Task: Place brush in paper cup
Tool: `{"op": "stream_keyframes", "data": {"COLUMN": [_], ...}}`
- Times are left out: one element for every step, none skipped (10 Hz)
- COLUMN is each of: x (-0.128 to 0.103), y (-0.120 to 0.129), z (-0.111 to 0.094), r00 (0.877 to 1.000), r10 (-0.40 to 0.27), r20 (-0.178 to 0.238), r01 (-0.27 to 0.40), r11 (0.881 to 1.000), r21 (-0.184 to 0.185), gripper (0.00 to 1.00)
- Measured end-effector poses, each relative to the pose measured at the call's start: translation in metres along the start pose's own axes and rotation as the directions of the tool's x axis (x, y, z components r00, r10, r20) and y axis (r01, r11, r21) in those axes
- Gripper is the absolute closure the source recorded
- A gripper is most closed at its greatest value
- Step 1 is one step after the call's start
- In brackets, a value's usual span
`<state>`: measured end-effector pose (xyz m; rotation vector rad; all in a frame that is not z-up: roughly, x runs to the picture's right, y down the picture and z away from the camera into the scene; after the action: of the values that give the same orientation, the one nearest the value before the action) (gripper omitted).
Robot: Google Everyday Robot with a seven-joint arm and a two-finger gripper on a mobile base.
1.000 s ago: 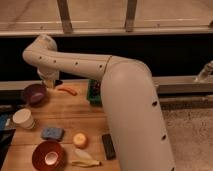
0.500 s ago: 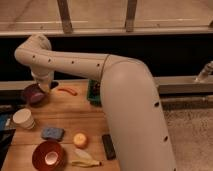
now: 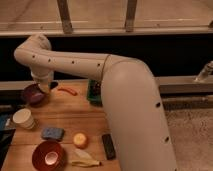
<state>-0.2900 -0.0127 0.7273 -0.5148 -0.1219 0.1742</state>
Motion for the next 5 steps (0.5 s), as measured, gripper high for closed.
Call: {"op": "stream_keyframes", "data": {"x": [0.000, -0.001, -0.008, -0.019, -0.022], "y": [0.000, 0.000, 0.002, 0.009, 0.011], "z": [0.000, 0.000, 0.000, -0.002, -0.005], "r00": [1.000, 1.000, 0.999, 0.996, 0.995], "r10": [-0.001, -0.015, -0.046, -0.084, -0.100], "r20": [0.000, 0.000, 0.003, 0.009, 0.009], "r01": [0.001, 0.015, 0.046, 0.084, 0.100], "r11": [1.000, 1.000, 0.999, 0.996, 0.995], "r21": [-0.002, -0.004, -0.005, -0.009, -0.005], "gripper": [1.00, 1.00, 1.00, 1.00, 1.00]}}
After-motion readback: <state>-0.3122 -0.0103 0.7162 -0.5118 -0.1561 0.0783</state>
